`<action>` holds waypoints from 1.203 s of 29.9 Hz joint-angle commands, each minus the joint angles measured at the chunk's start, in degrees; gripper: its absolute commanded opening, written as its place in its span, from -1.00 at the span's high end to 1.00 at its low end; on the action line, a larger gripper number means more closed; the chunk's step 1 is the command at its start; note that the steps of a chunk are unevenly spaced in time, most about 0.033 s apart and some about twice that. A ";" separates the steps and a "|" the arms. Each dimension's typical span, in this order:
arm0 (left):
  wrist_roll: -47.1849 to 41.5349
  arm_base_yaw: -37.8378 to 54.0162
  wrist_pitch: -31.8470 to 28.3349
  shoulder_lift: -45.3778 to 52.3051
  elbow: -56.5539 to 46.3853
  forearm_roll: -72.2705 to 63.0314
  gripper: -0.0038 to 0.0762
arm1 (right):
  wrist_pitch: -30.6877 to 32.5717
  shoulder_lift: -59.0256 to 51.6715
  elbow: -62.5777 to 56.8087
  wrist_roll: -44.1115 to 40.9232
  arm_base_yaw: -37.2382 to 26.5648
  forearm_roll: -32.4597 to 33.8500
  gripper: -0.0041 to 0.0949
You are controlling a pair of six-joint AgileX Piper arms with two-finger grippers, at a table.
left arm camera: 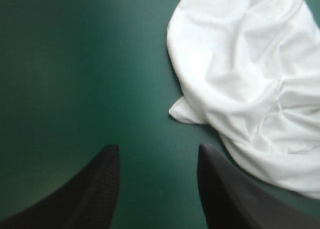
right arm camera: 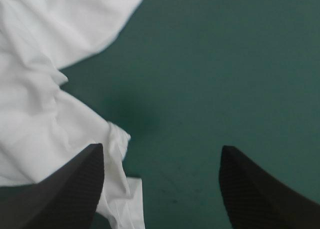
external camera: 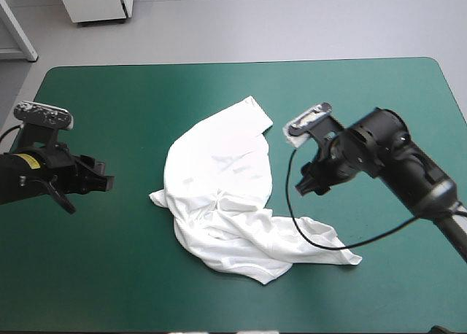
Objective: Fold the cloth
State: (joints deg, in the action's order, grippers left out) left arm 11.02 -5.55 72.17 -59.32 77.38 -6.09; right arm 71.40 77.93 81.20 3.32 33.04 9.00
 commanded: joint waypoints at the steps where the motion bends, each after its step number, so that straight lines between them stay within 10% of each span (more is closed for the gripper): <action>1: -0.09 -0.11 1.62 -3.15 -2.46 -0.14 0.01 | -1.55 -7.60 -4.93 -0.22 -2.81 1.08 -0.33; 36: 12.49 -1.47 -10.82 -39.80 -3.74 -9.61 0.01 | -1.55 -12.82 -17.12 -0.87 -3.97 -0.53 -0.24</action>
State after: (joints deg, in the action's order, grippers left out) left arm 23.42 -6.49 61.12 -100.15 72.32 -14.74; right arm 71.14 66.46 62.81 2.44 29.50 7.79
